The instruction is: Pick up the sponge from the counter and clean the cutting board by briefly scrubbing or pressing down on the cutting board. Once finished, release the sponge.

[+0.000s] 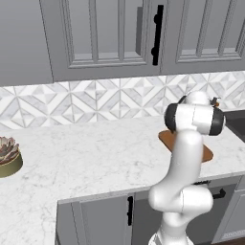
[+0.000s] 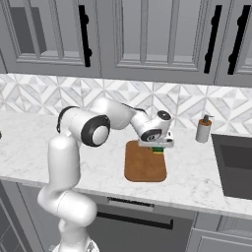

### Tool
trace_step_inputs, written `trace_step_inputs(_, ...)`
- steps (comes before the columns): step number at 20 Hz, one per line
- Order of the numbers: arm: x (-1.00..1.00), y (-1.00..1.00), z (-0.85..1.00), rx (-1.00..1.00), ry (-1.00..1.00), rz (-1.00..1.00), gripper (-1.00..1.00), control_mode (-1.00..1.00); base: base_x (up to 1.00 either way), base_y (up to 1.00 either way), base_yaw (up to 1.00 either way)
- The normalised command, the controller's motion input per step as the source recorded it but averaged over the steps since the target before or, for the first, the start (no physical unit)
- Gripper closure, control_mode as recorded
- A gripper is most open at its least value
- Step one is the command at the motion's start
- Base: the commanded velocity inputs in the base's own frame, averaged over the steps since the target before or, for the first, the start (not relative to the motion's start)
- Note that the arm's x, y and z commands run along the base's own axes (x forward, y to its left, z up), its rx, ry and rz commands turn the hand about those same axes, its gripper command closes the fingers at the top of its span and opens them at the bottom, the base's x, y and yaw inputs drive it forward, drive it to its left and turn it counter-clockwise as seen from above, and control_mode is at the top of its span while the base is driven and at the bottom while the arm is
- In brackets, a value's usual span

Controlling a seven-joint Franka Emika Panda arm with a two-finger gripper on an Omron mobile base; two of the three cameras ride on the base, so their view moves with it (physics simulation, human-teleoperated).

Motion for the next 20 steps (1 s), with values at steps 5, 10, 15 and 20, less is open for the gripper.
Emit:
trace_step_inputs(5, 0.87, -0.07, -0.04, 0.0, 0.12, -0.01, 1.0, -1.0, 0.0, 0.0, 0.0)
trace_step_inputs(10, -0.14, 0.03, -0.56, 0.0, 0.22, 0.0, 1.0, -1.0, 0.0, 0.0, 0.0)
trace_step_inputs(15, -0.22, 0.6, -0.19, 0.0, 0.09, 0.02, 1.0, -1.0, 0.0, 0.0, 0.0)
trace_step_inputs(20, -0.08, 0.85, 0.06, -0.04, 0.0, 0.02, 1.0, -1.0, 0.0, 0.0, 0.0)
